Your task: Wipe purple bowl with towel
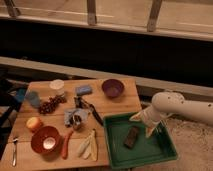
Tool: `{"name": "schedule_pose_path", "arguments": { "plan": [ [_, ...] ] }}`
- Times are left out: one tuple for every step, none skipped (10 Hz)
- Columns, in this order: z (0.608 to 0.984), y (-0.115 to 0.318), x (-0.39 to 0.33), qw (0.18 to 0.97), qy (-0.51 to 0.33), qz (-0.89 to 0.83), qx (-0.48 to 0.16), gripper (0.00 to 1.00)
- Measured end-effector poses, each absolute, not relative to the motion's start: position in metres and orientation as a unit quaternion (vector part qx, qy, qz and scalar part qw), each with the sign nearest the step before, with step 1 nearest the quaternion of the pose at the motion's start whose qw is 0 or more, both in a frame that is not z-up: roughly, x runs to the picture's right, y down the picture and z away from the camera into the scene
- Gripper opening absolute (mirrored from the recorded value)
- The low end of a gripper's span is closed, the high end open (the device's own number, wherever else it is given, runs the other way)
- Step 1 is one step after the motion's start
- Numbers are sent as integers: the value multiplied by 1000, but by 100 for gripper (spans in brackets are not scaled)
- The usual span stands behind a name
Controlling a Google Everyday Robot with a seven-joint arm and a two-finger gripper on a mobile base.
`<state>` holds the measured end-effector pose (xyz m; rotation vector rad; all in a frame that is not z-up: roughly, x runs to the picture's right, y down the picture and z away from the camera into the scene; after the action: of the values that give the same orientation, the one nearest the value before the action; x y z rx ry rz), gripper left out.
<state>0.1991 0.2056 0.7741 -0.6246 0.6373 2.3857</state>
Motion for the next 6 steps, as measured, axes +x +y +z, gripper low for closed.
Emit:
{"name": "schedule_pose_path", "arguments": {
  "plan": [
    [774,206,199,293,239,896,-234,73],
    [774,206,199,293,239,896,-234,73],
    [774,206,199,293,239,896,-234,73],
    [774,206,199,294,239,895,-234,73],
    [773,205,198,297,237,896,-229,73],
    [769,201,195,311,228,896,-220,73]
  ]
}}
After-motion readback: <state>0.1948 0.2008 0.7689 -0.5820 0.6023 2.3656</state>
